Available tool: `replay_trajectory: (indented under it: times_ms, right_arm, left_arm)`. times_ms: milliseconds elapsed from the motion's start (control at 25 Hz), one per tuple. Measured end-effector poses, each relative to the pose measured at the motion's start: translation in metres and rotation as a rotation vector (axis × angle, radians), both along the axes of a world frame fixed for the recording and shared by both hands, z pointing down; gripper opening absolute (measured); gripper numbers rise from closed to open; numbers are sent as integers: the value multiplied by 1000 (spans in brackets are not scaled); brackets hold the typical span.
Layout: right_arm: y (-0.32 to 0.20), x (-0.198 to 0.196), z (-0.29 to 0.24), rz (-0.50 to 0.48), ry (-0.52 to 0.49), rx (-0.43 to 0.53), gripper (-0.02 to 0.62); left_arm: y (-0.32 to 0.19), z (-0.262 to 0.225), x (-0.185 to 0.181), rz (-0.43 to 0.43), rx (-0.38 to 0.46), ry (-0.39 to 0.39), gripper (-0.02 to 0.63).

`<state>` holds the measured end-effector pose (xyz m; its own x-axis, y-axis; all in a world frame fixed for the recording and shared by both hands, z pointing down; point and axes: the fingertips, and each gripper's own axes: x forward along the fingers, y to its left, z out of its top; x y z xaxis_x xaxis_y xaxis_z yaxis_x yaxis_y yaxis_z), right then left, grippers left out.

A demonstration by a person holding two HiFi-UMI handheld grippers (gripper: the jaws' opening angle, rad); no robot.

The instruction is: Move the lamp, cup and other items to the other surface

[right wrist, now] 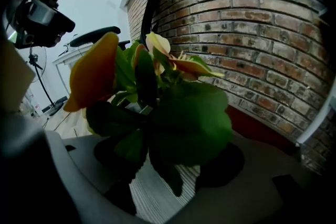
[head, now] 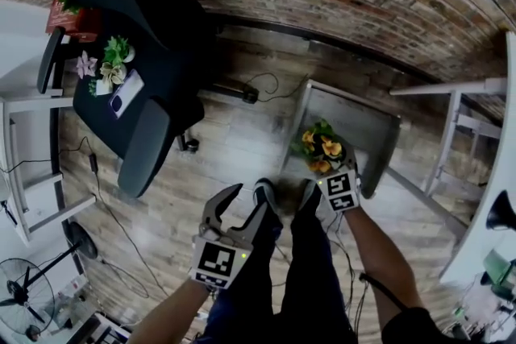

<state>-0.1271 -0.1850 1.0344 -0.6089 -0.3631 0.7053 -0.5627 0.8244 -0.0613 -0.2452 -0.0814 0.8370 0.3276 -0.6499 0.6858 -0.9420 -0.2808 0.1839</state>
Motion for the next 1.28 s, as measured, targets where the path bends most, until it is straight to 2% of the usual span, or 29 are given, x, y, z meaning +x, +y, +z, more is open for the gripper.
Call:
replay_trajectory:
  times_ms: [120,240,480,560,640,840,1040,1280]
  right_arm:
    - [2,8,-39,14,-18,10,351]
    - [2,13,-83,12,-48,28,351]
    - [6,27,-166,45,-83,55,351]
    - [16,37,-196,58,-90,48,351]
    - [22,48,-227,84,-92,37,351]
    - [28,73,-303,138,-99,29,351]
    - [33,96,-372,185,-115,60,351]
    - [41,120,-443,286,-147,132,351]
  left_arm:
    - [4,-24,7,-4,-20,9,212]
    - [-3,-48,12,-2,11,6,212]
    - [-9,-96,26,12,21,1,210]
    - [-6,-119,32,11,14,6,210]
    - [-12,-145,37,17,42,2,210]
    - [-29,-214,50,51,128,8,210]
    - [-30,-266,62,94,146,34,210]
    - [-21,-301,59,171,155,37,210]
